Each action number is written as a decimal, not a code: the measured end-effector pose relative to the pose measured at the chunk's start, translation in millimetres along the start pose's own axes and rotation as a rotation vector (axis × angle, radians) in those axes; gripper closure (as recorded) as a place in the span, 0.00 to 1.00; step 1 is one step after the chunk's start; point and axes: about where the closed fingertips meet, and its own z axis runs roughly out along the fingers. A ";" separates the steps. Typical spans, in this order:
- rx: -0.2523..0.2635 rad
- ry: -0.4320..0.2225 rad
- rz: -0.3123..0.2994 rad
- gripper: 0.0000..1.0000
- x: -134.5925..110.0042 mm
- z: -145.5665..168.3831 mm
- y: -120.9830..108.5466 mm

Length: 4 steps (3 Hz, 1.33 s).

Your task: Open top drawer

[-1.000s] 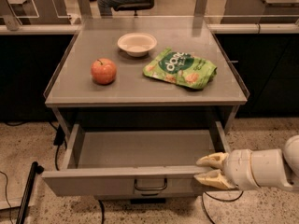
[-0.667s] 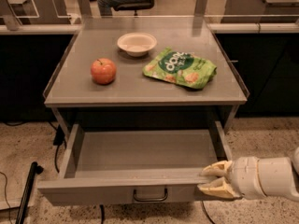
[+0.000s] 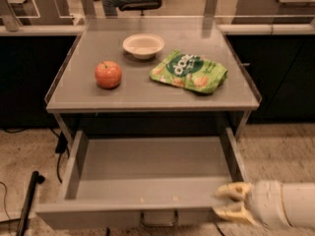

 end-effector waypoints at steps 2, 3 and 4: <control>0.000 0.000 0.000 0.59 -0.1 0.1 -0.3; 0.000 0.000 0.000 0.35 -0.2 0.1 -0.3; 0.000 0.000 0.000 0.12 -0.2 0.2 -0.2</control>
Offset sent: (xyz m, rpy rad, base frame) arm 0.0003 0.0001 0.0000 0.0000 0.0000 0.0001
